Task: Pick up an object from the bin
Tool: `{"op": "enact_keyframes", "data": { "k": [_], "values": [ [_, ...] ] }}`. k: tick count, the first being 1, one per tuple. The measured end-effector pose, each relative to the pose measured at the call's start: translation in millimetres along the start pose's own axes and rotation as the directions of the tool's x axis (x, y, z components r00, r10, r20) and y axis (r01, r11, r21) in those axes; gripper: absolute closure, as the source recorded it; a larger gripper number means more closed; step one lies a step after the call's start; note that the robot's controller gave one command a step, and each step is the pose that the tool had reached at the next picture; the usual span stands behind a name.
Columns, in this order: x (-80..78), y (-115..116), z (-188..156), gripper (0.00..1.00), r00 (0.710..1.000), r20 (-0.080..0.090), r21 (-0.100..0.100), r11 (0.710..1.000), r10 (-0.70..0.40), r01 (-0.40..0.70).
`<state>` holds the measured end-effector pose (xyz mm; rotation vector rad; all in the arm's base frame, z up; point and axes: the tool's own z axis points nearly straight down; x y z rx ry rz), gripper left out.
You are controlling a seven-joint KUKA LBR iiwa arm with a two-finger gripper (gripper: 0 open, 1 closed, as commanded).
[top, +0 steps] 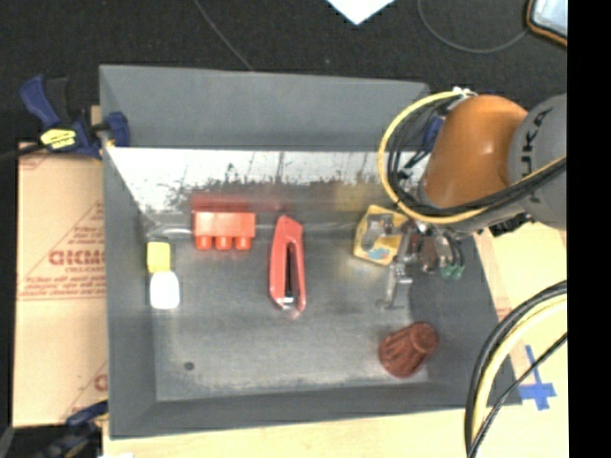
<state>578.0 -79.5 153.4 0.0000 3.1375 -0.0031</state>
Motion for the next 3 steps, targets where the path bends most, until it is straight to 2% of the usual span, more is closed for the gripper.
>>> {"op": "enact_keyframes", "data": {
  "k": [1,2,3],
  "values": [
    [-48.9,-44,64,0.00,0.997,0.003,0.001,0.997,0.081,-0.081],
    [-74.0,-55,33,0.00,0.998,0.015,0.001,0.998,0.056,-0.056],
    [-77.8,-60,52,0.00,1.000,0.008,0.003,1.000,0.018,-0.018]
  ]
}}
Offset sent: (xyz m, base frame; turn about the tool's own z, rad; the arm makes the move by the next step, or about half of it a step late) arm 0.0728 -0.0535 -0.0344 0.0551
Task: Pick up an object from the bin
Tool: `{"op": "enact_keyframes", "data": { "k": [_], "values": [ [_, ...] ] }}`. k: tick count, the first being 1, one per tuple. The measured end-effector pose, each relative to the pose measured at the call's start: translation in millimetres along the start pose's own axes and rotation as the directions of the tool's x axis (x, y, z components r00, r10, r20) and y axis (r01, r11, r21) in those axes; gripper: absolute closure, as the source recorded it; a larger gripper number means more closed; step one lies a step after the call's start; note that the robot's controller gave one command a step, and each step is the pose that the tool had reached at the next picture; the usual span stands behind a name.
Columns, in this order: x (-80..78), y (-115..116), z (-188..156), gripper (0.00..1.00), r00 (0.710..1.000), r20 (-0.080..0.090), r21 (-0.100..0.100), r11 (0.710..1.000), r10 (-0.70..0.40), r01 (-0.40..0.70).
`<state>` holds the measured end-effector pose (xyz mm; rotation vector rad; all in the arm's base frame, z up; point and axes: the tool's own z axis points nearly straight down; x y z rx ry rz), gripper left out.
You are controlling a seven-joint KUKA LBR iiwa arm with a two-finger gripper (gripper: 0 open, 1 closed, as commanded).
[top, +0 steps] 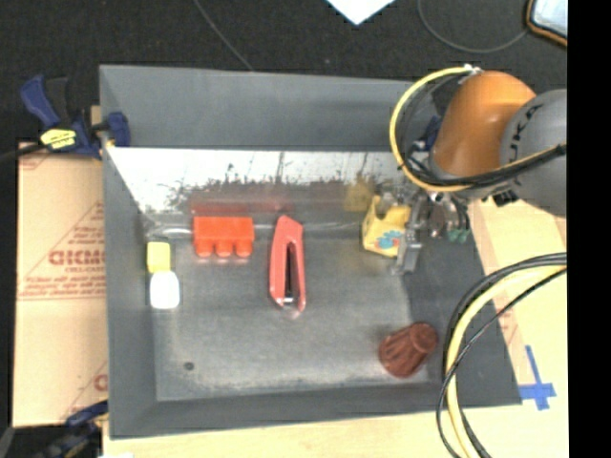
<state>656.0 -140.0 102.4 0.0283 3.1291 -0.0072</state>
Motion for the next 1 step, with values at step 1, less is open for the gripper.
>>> {"op": "enact_keyframes", "data": {
  "k": [1],
  "values": [
    [2.6,-3.9,25.4,0.00,0.999,-0.011,-0.006,0.999,0.039,-0.039]
  ]
}}
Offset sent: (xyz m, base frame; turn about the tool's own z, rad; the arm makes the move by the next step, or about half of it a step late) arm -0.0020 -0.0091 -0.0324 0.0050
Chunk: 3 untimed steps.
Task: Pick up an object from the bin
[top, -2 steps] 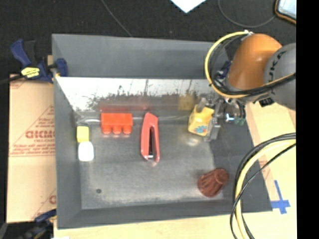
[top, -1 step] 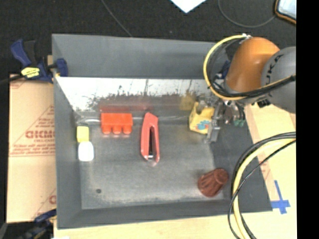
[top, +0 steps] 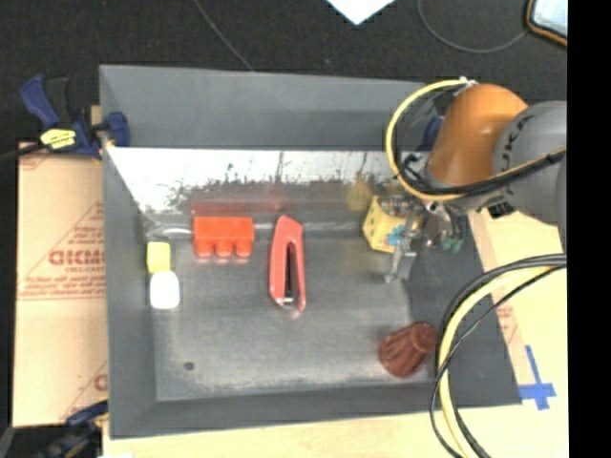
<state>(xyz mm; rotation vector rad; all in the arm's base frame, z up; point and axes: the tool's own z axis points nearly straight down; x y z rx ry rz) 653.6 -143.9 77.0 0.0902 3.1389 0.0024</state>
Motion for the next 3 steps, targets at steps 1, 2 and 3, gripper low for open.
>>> {"op": "enact_keyframes", "data": {
  "k": [1,2,3],
  "values": [
    [-4.5,-4,2,1.00,0.999,0.027,0.005,0.999,-0.033,0.032],
    [-4.5,-4,2,1.00,0.999,0.027,0.005,0.999,-0.033,0.033],
    [-1.9,-4,-39,1.00,0.999,0.018,0.005,0.999,-0.033,0.033]
  ]
}}
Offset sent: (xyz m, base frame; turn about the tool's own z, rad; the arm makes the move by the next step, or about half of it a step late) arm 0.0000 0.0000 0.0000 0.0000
